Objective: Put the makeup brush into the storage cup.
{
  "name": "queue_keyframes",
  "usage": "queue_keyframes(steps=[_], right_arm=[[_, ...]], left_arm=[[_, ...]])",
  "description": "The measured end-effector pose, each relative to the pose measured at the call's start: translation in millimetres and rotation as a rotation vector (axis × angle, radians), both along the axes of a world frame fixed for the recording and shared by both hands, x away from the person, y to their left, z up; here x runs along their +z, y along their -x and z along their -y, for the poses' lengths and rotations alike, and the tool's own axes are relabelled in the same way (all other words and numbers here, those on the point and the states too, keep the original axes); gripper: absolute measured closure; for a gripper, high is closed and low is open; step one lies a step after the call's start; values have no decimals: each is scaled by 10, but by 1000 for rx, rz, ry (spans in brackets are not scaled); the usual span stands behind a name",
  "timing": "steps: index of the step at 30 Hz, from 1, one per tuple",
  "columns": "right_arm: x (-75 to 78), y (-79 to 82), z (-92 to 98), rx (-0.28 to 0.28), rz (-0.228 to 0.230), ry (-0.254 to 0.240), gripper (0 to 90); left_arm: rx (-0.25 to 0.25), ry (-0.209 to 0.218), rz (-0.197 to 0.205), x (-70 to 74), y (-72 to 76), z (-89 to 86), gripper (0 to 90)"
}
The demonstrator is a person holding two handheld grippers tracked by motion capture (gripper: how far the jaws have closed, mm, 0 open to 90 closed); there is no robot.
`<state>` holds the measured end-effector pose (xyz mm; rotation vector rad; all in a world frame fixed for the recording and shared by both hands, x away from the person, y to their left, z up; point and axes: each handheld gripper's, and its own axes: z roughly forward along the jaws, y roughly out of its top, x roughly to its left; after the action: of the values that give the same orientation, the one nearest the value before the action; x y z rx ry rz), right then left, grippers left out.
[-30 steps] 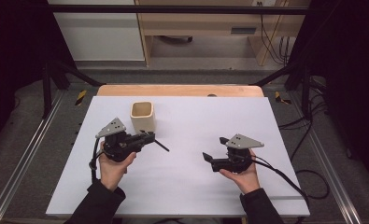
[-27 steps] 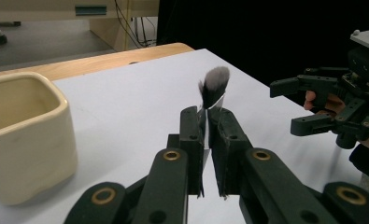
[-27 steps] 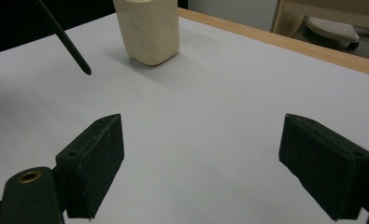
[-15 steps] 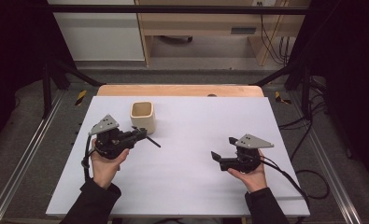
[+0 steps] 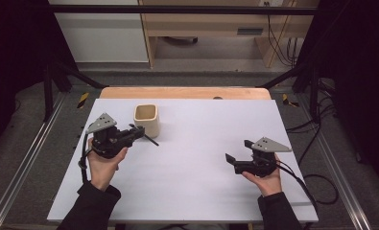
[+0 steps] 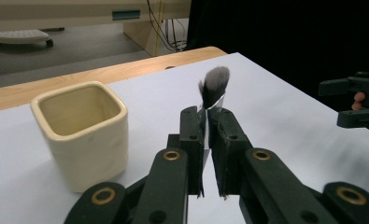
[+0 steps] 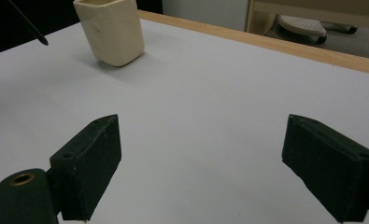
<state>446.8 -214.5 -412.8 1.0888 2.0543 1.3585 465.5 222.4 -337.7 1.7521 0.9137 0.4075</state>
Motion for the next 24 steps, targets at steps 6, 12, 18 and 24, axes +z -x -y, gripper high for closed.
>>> queue_keyframes(steps=[6, 12, 18, 24], right_arm=[[-8, 26, 78, -21, 1, -2, 114], [-10, 52, 144, -41, 3, -6, 109], [-26, 70, 194, -54, -3, -5, 105], [-36, 94, 233, -62, -5, -6, 102]], left_arm=[[22, -8, 5, 67, -49, -44, 833], [39, -24, 12, 151, -101, -42, 833], [55, -47, 11, 226, -177, -34, 833], [75, -64, 2, 259, -277, -45, 833]])
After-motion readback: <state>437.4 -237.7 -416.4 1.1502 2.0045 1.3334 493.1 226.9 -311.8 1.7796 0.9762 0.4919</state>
